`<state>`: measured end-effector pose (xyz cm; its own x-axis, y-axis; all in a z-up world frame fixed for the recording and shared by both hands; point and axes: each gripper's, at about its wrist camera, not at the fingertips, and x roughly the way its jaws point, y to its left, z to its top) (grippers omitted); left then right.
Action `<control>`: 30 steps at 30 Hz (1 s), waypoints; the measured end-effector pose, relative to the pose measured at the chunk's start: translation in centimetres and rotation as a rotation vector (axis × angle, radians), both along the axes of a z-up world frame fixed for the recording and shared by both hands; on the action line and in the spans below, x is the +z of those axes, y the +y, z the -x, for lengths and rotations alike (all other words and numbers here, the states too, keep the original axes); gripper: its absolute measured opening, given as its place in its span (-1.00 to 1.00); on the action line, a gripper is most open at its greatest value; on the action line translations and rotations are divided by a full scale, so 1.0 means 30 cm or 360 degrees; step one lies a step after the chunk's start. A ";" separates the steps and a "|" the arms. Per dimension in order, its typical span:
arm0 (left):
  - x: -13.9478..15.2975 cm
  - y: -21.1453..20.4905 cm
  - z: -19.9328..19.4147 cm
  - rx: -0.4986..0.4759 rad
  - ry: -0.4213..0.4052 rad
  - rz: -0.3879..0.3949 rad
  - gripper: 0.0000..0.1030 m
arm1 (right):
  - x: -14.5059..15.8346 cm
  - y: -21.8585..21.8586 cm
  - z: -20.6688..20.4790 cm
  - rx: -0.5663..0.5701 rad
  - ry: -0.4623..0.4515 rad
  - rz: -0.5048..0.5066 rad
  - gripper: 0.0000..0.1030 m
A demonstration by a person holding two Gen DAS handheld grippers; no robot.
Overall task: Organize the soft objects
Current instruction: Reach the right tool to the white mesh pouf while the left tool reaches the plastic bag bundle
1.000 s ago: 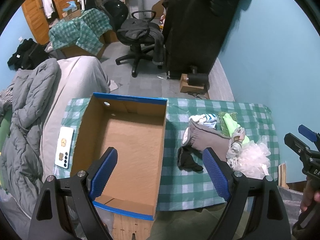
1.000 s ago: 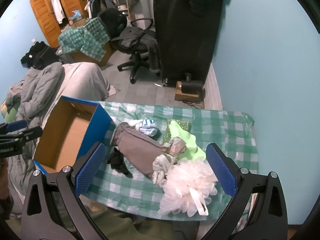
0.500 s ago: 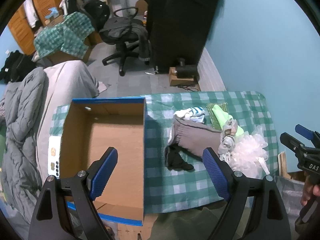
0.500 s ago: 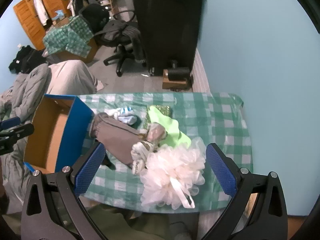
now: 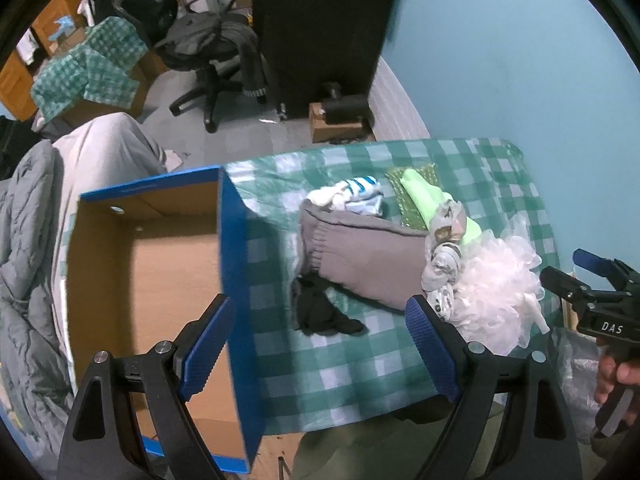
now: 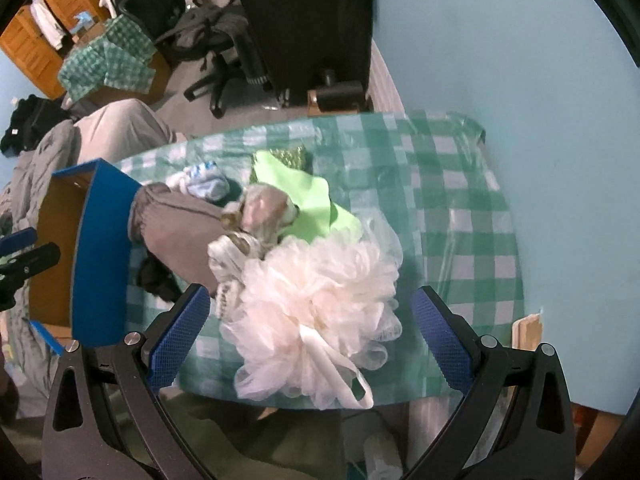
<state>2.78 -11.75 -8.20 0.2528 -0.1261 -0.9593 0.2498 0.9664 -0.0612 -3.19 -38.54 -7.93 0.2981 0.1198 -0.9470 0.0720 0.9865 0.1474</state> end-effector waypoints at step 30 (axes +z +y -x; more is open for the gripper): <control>-0.226 -0.245 -0.027 -0.0183 0.0118 -0.0110 0.72 | -0.391 -0.056 -0.013 -0.0042 0.0356 -0.0140 0.96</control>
<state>3.58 -19.11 -14.99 0.1686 -0.0828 -0.9822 0.3562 0.9343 -0.0176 -2.81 -40.23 -19.67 0.0861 0.1998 -0.9761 0.1380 0.9679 0.2103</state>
